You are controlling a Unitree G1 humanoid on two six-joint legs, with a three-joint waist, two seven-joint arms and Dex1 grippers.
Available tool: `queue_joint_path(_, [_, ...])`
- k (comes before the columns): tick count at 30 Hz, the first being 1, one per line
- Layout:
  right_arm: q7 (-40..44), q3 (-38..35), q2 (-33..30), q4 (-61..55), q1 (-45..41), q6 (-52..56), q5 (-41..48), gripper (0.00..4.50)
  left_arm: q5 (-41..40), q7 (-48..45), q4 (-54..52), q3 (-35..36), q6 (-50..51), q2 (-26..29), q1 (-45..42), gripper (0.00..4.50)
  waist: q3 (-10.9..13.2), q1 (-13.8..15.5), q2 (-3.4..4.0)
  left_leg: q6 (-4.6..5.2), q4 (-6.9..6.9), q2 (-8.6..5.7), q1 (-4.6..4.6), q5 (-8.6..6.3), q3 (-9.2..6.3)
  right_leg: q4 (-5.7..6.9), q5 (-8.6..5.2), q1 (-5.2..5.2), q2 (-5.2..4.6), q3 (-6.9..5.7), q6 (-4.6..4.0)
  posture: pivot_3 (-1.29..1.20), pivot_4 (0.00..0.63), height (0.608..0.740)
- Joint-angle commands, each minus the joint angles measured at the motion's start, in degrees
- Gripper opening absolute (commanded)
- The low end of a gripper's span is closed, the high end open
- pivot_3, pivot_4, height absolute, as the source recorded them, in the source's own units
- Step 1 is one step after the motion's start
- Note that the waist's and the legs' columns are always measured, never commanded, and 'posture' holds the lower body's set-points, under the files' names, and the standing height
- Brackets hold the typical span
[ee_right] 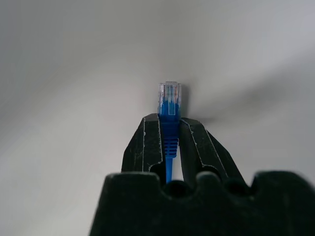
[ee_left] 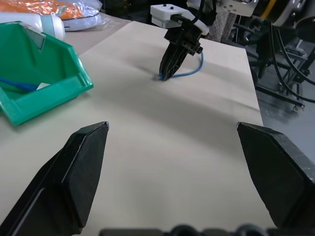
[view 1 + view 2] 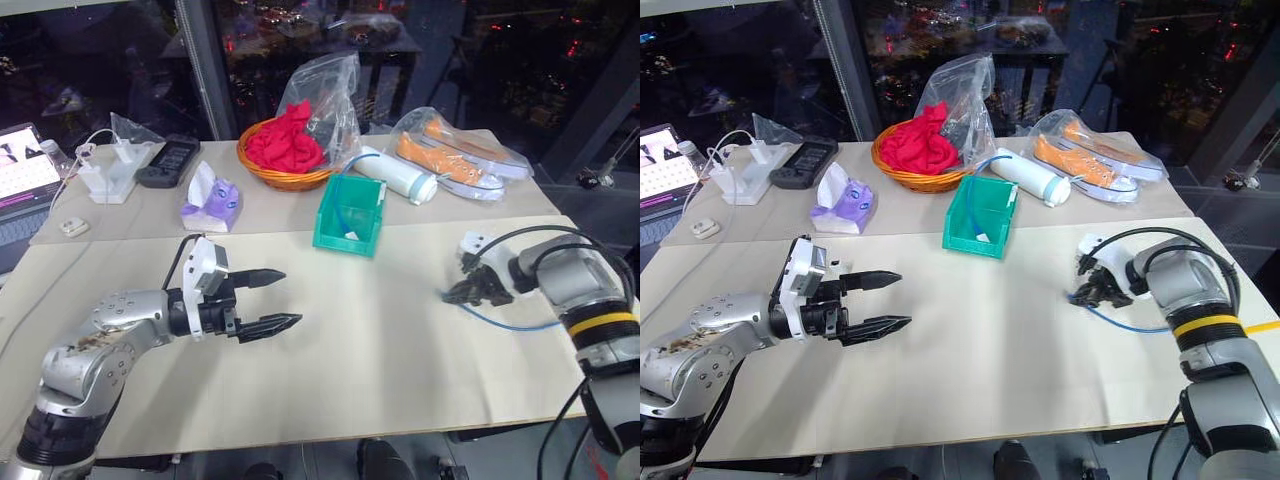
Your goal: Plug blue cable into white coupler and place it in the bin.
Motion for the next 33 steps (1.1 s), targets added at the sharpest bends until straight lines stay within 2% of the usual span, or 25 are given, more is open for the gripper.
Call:
queue_joint_path(1, [-2.57, -4.90, 3.54, -22.63, 0.10, 12.51, 9.89, 0.11, -0.93, 0.55, -1.84, 1.84, 0.25, 0.69, -0.54, 4.50, 0.00, -0.09, 0.01, 0.00, 0.00, 0.00, -0.01, 0.00, -0.02, 0.02, 0.00, 0.00, 0.00, -0.01, 0.00, 0.00, 0.150, 0.723])
queue_joint_path(4, [-10.31, -0.82, 11.47, -36.53, 2.32, 19.84, 12.77, 0.11, -1.18, 1.08, -2.12, 1.53, 0.87, 0.45, -0.88, 4.50, -0.06, 0.00, -0.08, 0.00, 0.00, 0.00, -0.03, 0.00, -0.10, 0.09, 0.00, 0.02, 0.00, -0.06, 0.00, 0.00, 0.150, 0.723])
queue_joint_path(6, [-15.43, 5.10, 15.04, -39.35, 3.51, 19.80, 10.14, 0.11, -1.22, 1.17, -2.19, 1.22, 1.24, 0.38, -1.09, 4.50, -0.07, 0.19, -0.11, 0.00, 0.00, 0.00, -0.02, 0.00, -0.17, 0.09, 0.00, 0.05, 0.00, -0.11, 0.00, 0.00, 0.150, 0.723])
queue_joint_path(10, [-24.11, 20.14, 17.01, -33.14, 4.50, 13.79, -0.90, 0.11, -1.22, 0.64, -2.22, 0.70, 1.80, 0.77, -1.67, 4.50, -0.10, 1.20, -0.16, -0.13, 0.01, -0.06, -0.12, 0.07, -0.16, 0.01, 0.02, 0.04, -0.10, -0.15, 0.02, 0.00, 0.150, 0.723])
queue_joint_path(17, [-28.52, 25.98, 15.53, -26.01, 5.94, 8.28, -7.46, 0.11, -0.97, -1.00, -1.83, 0.24, 2.19, 1.83, -1.98, 4.50, -0.15, 1.07, -0.24, -0.18, 0.00, -0.05, 0.06, 0.10, -0.16, -0.14, 0.04, 0.07, -0.08, -0.22, -0.02, 0.00, 0.150, 0.723])
queue_joint_path(20, [-29.12, 24.32, 16.04, -25.94, 7.05, 7.54, -7.01, 0.11, -0.22, -1.90, -1.36, -0.32, 2.05, 2.39, -1.75, 4.50, -0.17, 1.08, -0.26, -0.19, 0.00, -0.04, 0.15, 0.10, -0.16, -0.11, 0.06, 0.17, -0.07, -0.23, -0.05, 0.00, 0.150, 0.723])
queue_joint_path(22, [-28.18, 21.94, 16.35, -28.04, 8.11, 8.74, -4.53, 1.12, 1.89, -3.77, -0.37, -1.74, 0.83, 3.55, -1.07, 4.50, -0.20, 1.24, -0.30, -0.19, 0.00, -0.03, 0.20, 0.11, -0.16, -0.08, 0.07, 0.23, -0.06, -0.23, -0.06, 0.00, 0.150, 0.723])
queue_joint_path(29, [-26.74, 8.15, 17.31, -36.93, 10.04, 17.37, 6.06, 3.32, 7.74, -8.34, 4.28, -6.15, -4.06, 4.20, -1.54, 4.50, -0.19, 1.28, -0.28, -0.18, 0.00, -0.03, 0.05, 0.10, -0.18, -0.10, 0.07, 0.12, -0.06, -0.27, -0.07, 0.00, 0.150, 0.723])
queue_joint_path(33, [-24.85, -6.09, 14.20, -45.57, 12.14, 24.15, 15.22, 3.32, 12.93, -10.53, 9.39, -11.12, -8.86, 1.99, -4.31, 4.50, -0.18, 1.59, -0.27, -0.12, -0.02, -0.03, -0.04, 0.06, -0.18, -0.11, 0.07, 0.07, -0.07, -0.28, -0.06, 0.00, 0.150, 0.723])
